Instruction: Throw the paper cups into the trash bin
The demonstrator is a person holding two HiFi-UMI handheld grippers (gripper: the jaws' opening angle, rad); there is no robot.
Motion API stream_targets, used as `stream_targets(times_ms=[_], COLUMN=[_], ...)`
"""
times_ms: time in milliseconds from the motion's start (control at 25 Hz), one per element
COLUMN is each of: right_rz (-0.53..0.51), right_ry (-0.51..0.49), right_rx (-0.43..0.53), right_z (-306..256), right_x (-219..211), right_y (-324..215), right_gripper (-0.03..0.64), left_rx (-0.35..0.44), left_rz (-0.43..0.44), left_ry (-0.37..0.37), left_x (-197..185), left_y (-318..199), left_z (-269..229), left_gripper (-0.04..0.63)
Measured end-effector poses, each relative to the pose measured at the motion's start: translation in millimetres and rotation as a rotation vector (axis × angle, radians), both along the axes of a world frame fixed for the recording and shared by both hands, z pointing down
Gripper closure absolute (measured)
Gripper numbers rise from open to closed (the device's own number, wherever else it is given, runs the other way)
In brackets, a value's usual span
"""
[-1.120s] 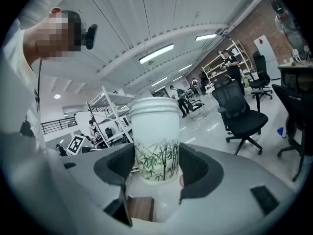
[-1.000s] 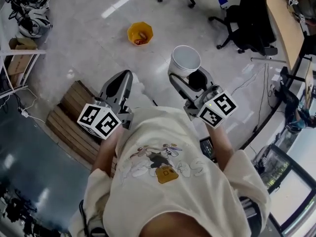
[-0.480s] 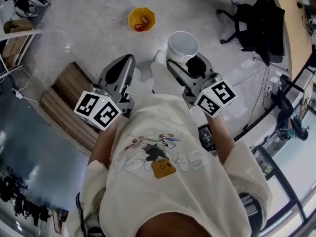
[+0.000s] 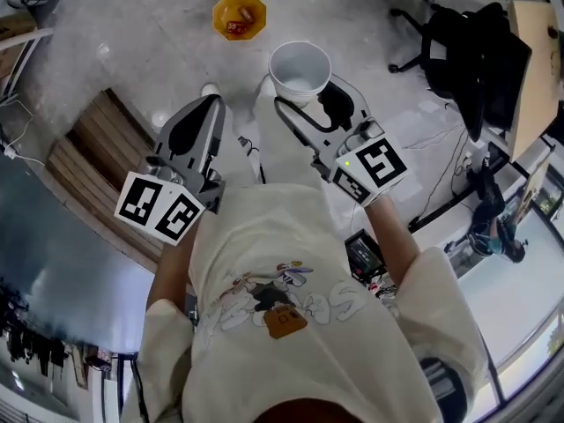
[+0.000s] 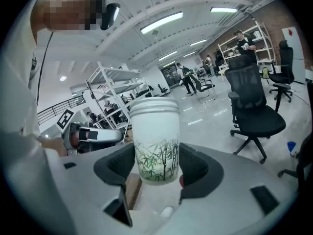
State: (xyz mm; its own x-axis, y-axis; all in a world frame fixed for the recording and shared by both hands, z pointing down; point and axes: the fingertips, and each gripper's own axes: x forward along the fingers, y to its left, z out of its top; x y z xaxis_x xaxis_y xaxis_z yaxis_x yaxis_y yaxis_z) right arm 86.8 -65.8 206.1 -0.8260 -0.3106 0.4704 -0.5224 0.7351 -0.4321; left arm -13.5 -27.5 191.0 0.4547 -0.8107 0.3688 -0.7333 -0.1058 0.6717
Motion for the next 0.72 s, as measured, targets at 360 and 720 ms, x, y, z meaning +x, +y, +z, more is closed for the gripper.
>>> stream_targets(times_ms=[360, 720], right_rz=[-0.13, -0.237], right_ry=[0.085, 0.143], right_rx=[0.014, -0.029], right_z=[119, 260], right_x=[-14, -35], right_y=[-40, -58], right_gripper=[0.331, 0.331], left_rx=[-0.072, -0.152], left_rz=[-0.066, -0.14], left_ry=[-0.011, -0.01], left_x=[-15, -26], left_y=[-18, -29], left_z=[106, 243], left_gripper=[0.589, 0.589])
